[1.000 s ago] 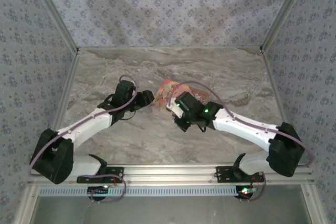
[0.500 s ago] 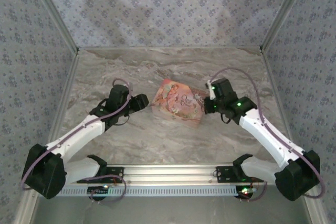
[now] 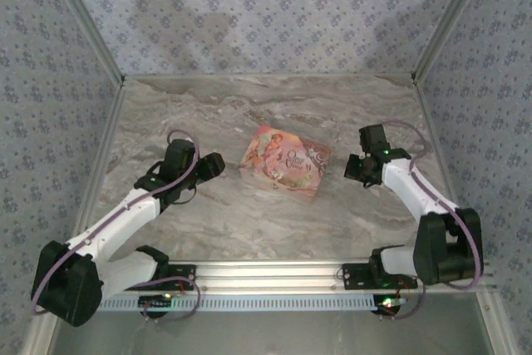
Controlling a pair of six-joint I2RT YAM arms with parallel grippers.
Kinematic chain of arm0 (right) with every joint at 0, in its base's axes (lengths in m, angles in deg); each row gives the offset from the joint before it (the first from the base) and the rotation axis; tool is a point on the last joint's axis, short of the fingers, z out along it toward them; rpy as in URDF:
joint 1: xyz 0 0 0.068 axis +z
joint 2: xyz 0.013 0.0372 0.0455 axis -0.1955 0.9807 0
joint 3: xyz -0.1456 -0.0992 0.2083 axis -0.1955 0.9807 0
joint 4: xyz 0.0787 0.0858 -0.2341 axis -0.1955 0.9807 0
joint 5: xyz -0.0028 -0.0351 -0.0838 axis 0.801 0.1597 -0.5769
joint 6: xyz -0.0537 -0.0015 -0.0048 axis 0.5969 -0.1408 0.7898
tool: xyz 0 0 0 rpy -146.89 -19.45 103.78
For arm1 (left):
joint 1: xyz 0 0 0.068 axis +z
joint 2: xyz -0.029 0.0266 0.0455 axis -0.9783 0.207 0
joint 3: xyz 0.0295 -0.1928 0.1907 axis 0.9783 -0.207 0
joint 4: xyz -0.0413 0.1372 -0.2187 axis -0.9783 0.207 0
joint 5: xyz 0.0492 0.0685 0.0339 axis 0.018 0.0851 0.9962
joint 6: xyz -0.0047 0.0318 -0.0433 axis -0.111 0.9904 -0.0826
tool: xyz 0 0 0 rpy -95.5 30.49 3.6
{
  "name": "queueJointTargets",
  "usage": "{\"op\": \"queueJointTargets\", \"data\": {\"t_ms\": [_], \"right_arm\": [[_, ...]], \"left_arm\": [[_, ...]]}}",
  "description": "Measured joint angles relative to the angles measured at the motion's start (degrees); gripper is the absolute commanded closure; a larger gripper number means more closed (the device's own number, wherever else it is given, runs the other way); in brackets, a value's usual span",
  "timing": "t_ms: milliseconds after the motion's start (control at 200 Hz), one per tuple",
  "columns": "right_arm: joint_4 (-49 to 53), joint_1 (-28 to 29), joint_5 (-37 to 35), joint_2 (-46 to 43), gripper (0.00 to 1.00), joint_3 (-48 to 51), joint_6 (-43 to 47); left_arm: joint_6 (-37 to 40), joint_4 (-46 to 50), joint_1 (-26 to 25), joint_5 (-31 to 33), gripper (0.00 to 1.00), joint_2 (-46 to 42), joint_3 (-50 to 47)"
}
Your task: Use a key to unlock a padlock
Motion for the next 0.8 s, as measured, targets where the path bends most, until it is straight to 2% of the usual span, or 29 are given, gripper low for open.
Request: {"op": "queueJointTargets", "data": {"t_ms": [190,275,400,620,799], "right_arm": [[-3.23,-0.94,0.74,6.6,1.0,0.0,-0.59],[-4.87,-0.94,0.87,7.63,0.96,-0.02,-0.66],[-6.29,-1.05,0.83,8.59,0.82,-0.13,-1.09],[-5.99,-1.11,0.92,10.21,0.81,-0.17,-1.44],[-5.01,-1.27,1.25,10.19,0.58,-1.55,-1.36]], "left_arm": [[-0.02,0.11,0.07,-0.02,0.36,-0.26,-0.94],[-0.02,0.15,0.24,-0.02,0.36,-0.44,-0.96],[-0.04,0.17,0.61,-0.02,0.36,-0.98,-0.96],[-0.09,0.24,1.33,-0.04,0.36,-2.01,-1.07],[-0.22,1.31,1.46,-0.02,0.36,-3.48,-1.36]]}}
